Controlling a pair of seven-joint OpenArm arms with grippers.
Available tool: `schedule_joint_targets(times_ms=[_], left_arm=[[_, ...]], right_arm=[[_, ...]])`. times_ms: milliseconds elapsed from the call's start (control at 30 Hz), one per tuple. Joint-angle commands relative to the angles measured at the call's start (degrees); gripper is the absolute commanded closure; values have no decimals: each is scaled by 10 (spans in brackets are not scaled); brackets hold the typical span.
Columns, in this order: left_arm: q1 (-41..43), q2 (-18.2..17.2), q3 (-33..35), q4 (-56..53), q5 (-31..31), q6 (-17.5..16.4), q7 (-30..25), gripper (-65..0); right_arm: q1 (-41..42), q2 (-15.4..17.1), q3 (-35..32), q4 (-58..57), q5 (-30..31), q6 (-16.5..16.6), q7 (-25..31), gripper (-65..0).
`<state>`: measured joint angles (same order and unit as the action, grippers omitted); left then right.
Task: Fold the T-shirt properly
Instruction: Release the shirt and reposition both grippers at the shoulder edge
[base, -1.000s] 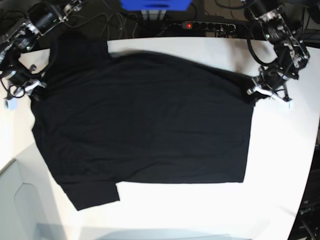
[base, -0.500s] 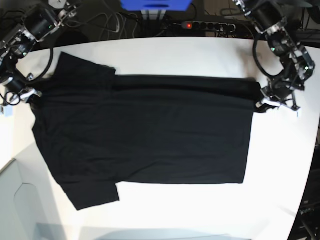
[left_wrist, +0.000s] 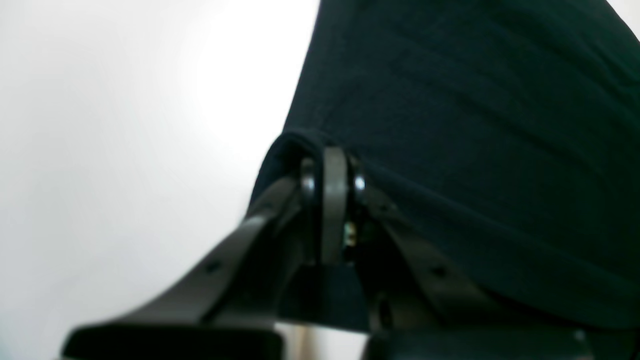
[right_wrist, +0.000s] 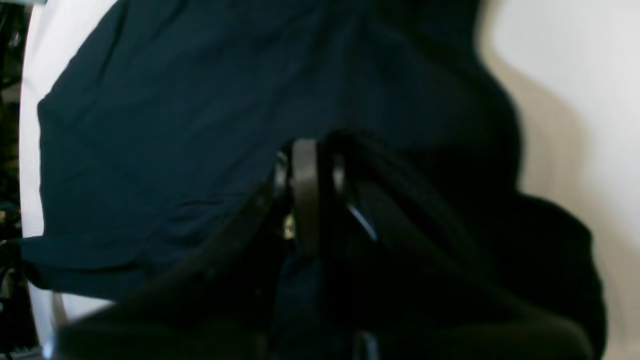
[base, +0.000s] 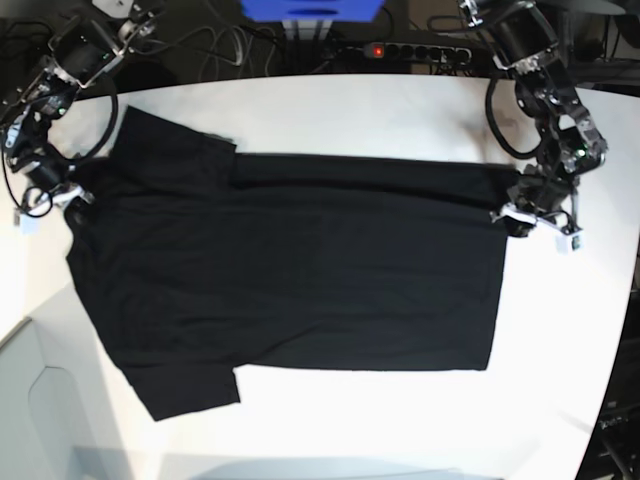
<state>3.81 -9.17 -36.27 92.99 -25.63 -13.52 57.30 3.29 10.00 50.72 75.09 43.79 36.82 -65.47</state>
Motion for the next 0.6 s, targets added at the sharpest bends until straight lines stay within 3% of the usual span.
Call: schedule_joint_targets(times_ms=[0,467,567], left_arm=[[-7,-6,-2,9,1,-1,-14,-2],[7,5,-47,10,21,-2,-15,-10],[9,5,-47,10,20,-4,-15,-35]], right_arm=[[9,10,1,6,15,-4,15,0],[5,10,0,-3,14,-4,40,0],[4,10,0,-3,14,-5,39,-98]])
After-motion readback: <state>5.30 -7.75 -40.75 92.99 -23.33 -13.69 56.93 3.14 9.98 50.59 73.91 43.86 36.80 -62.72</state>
